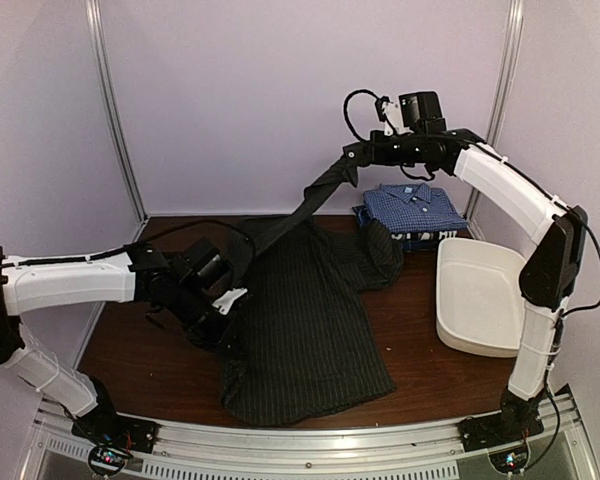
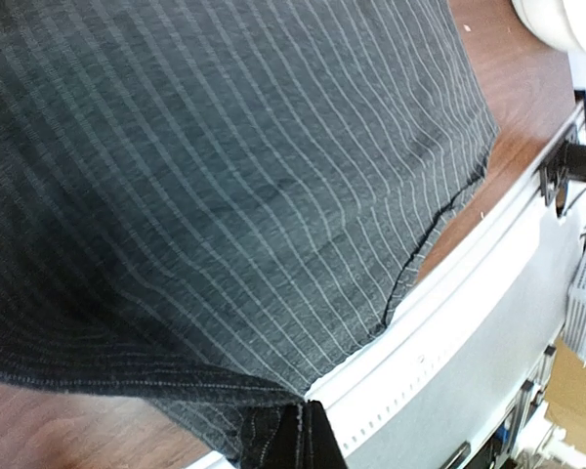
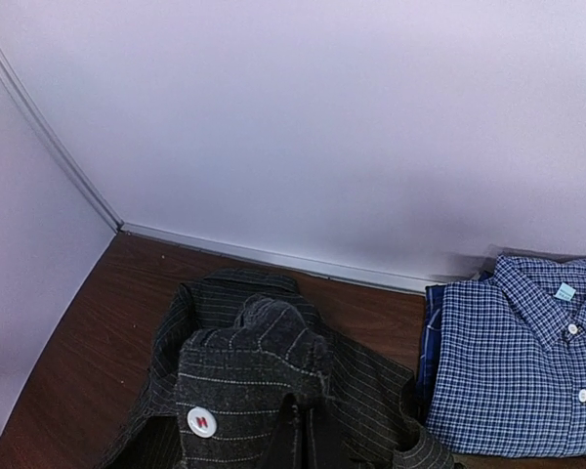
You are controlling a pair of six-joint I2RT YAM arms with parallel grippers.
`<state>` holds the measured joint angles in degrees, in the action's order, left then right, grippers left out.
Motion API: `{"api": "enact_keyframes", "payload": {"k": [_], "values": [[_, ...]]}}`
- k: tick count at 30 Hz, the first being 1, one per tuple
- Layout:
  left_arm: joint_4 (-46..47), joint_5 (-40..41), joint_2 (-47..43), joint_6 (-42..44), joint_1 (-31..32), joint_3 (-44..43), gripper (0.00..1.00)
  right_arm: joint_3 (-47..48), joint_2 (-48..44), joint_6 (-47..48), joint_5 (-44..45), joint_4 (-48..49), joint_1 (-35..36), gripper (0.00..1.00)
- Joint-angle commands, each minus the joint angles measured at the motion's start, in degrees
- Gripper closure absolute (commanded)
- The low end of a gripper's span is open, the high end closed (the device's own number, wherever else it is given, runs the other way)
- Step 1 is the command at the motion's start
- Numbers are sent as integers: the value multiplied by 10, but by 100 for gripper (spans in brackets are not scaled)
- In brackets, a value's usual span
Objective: Fold and stack the long sleeve shirts
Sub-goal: Fold the flattened shirt at the center of the board.
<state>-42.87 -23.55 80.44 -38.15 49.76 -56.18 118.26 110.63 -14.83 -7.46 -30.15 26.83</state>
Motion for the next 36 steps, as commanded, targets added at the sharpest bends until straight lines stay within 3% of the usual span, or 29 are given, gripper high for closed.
{"api": "enact_keyframes", "payload": {"k": [1,13,25,36], "values": [[23,-44,38,63,10,-39,100,-8,-46,-1,7,10,-5,100],[13,-90,132,130,26,-70,100,-70,-78,-3,22,22,-7,100],[20,-94,168,134,29,-37,100,-212,-149,-34,-40,92,12,100],[29,-105,188,137,29,-28,100,-219,-184,-38,-49,108,39,100]]}}
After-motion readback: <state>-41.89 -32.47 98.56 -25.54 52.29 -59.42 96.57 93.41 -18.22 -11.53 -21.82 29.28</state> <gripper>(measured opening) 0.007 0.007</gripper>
